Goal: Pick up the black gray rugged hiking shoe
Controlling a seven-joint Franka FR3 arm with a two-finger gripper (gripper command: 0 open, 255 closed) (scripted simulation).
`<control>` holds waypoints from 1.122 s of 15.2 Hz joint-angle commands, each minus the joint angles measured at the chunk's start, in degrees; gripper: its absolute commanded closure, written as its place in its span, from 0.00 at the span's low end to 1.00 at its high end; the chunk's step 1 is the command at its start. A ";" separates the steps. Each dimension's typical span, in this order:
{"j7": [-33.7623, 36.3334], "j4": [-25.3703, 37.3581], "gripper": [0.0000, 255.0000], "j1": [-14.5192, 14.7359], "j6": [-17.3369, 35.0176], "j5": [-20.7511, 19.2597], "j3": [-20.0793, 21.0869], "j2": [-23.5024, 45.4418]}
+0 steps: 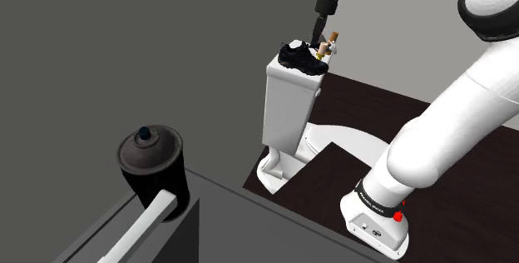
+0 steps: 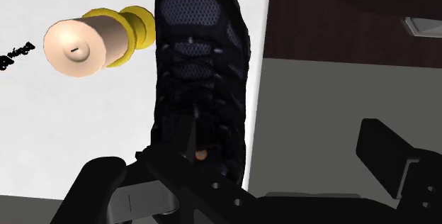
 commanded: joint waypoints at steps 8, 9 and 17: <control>-10.29 9.41 0.00 -1.88 2.34 5.86 -2.78 12.06; -10.30 8.62 0.00 -1.86 3.12 5.86 -2.76 12.04; -10.37 6.68 1.00 -1.83 5.08 5.90 -2.74 12.07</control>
